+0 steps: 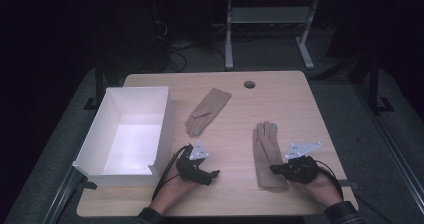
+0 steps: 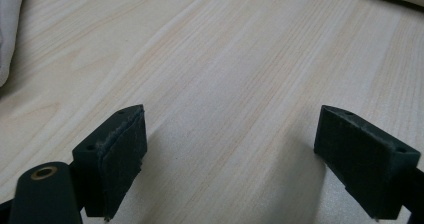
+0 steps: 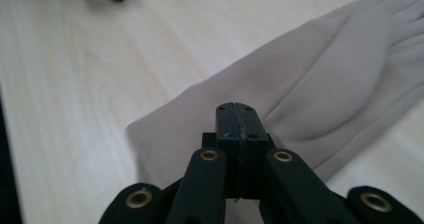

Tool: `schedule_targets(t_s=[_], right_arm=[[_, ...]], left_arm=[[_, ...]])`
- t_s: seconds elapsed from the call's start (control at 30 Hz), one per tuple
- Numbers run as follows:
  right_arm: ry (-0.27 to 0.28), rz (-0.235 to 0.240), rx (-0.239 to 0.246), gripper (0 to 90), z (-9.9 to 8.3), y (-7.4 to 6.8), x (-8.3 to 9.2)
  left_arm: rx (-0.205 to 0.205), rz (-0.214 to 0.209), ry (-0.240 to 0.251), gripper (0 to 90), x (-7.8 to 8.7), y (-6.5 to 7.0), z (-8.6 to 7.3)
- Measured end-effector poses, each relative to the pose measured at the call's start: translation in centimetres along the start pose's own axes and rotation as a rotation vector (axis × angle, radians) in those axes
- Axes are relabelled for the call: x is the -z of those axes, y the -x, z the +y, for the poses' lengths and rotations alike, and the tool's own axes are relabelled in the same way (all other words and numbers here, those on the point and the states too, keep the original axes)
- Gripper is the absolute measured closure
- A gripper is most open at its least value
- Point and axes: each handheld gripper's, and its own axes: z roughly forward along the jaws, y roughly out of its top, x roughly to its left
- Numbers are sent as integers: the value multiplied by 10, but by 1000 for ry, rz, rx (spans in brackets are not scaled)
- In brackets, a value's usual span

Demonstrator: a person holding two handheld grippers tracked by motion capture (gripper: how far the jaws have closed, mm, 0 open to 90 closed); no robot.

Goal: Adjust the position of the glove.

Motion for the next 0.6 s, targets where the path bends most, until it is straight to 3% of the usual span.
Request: schedule_targets(t_s=[0.33,0.43,0.6], right_arm=[[35,-74,-33,900,25,32,-20],[18,-112,-43,900,27,41,-26],[1,-102,-72,900,23,47,-30]], left_arm=[[2,0,0,130,0,0,0],[1,0,0,130,0,0,0],[-1,-1,-1,130,0,0,0]])
